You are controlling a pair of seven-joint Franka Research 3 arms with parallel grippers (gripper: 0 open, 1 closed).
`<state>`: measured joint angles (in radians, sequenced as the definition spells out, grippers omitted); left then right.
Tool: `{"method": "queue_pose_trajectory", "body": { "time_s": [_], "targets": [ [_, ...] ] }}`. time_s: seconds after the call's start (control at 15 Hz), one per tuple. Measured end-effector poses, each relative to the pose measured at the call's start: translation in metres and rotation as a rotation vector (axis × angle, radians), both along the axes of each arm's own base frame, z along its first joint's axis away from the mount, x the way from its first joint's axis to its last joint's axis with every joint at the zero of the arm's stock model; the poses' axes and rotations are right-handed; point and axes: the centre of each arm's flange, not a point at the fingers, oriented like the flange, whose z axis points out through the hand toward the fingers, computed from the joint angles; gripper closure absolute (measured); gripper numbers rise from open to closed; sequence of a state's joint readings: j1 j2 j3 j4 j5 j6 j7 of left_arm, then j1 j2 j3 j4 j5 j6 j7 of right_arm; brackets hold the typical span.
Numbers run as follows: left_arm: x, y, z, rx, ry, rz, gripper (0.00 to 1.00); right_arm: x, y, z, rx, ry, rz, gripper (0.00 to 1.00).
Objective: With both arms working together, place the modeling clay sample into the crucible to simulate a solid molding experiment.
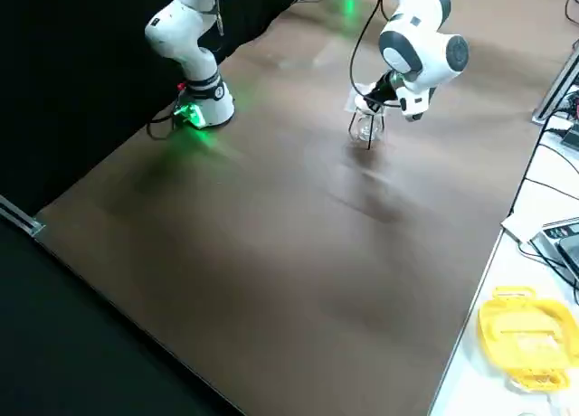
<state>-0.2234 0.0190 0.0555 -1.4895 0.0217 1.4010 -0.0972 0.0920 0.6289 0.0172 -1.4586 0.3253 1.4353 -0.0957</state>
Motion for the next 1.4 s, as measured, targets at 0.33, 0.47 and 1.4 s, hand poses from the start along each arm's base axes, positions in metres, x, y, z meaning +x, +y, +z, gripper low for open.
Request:
{"method": "queue_pose_trajectory", "body": {
  "time_s": [0.33, 0.47, 1.4],
  "targets": [
    [-0.002, -0.0051, -0.0002, 0.0, 0.002, -0.008, 0.01, 0.0, 0.0016, -0.0044, -0.002, -0.002, 0.002, 0.96],
    [-0.002, -0.0046, -0.0004, 0.0, 0.003, -0.008, 0.01, 0.0, 0.0027, -0.0047, -0.002, -0.003, 0.003, 0.96],
    [-0.0019, -0.0041, -0.0006, 0.0, 0.003, -0.008, 0.01, 0.001, -0.0012, -0.0042, 0.002, -0.007, 0.005, 0.85]
  ]
}}
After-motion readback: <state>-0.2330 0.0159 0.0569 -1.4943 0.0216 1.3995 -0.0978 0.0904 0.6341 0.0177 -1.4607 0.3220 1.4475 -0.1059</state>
